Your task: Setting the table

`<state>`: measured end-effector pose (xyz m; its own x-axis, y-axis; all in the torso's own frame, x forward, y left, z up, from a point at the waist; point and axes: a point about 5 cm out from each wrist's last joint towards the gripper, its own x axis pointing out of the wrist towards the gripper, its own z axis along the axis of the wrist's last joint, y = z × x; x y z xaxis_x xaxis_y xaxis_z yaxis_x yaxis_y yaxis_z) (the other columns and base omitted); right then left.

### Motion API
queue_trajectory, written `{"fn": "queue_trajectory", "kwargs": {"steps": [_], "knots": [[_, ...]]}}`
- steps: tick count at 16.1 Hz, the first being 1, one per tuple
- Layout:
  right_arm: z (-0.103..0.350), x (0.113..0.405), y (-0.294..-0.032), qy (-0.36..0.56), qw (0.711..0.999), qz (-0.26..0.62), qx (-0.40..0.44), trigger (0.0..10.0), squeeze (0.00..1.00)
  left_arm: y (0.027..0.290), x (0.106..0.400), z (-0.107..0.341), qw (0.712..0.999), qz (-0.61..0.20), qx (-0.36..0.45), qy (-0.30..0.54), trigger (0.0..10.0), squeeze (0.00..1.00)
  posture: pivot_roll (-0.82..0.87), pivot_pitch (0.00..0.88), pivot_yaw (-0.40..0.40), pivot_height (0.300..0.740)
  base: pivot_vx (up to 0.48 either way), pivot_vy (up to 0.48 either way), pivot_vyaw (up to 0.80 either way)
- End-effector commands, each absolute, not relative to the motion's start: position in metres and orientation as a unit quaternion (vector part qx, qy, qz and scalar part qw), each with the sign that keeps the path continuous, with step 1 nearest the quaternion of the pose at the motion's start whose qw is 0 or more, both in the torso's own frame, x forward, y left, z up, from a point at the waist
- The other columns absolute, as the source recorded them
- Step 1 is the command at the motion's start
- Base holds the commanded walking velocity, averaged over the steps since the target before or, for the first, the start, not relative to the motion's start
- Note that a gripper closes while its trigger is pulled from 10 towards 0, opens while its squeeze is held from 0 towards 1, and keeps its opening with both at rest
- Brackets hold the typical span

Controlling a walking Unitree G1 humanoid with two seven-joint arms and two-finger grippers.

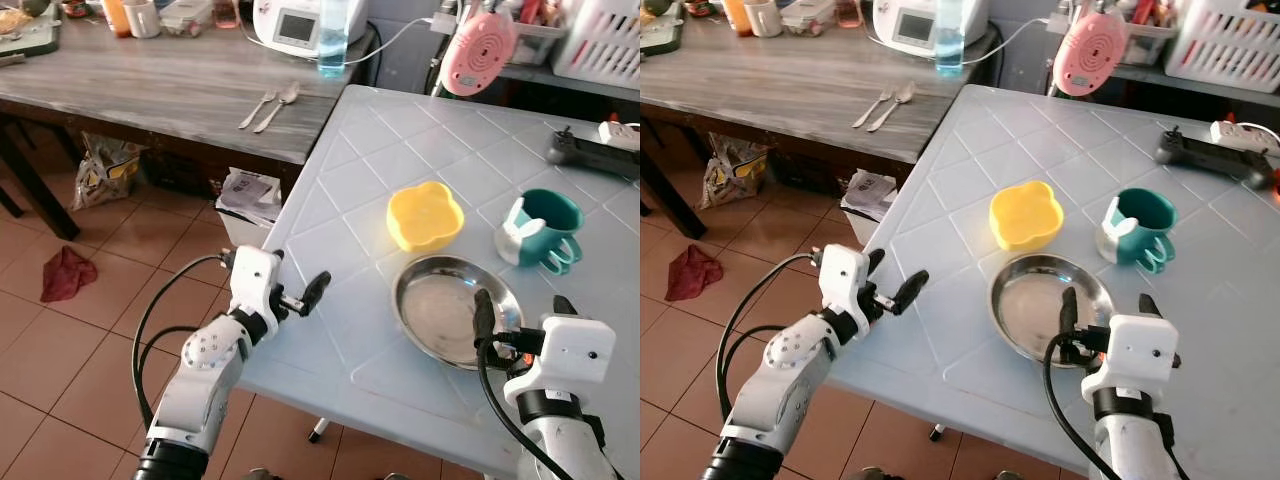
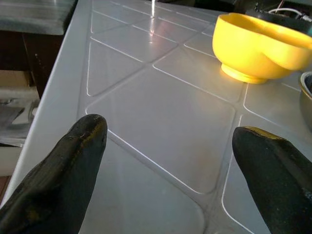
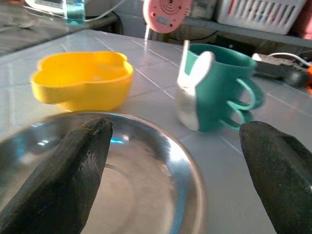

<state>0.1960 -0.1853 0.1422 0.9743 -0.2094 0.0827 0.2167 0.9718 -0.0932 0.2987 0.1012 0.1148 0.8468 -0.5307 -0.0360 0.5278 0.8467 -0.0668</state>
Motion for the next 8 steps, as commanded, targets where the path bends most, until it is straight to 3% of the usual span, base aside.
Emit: {"fn": "queue_trajectory", "kwargs": {"steps": [1, 8], "knots": [[0.146, 0.191, -0.193, -0.036, 0.988, -0.136, -0.07, 10.0, 0.0, 0.103, 0.298, 0.115, 0.96, -0.276, -0.017, 0.029, 10.0, 0.0, -0.02, 0.168, 0.0, 0.714, 0.0, 0.0, 0.0], [0.143, 0.19, -0.193, -0.002, 0.989, -0.138, -0.059, 10.0, 0.0, 0.099, 0.286, 0.111, 0.941, -0.332, -0.033, 0.055, 10.0, 0.0, -0.04, 0.2, 0.021, 0.714, 0.0, 0.0, 0.0]]}}
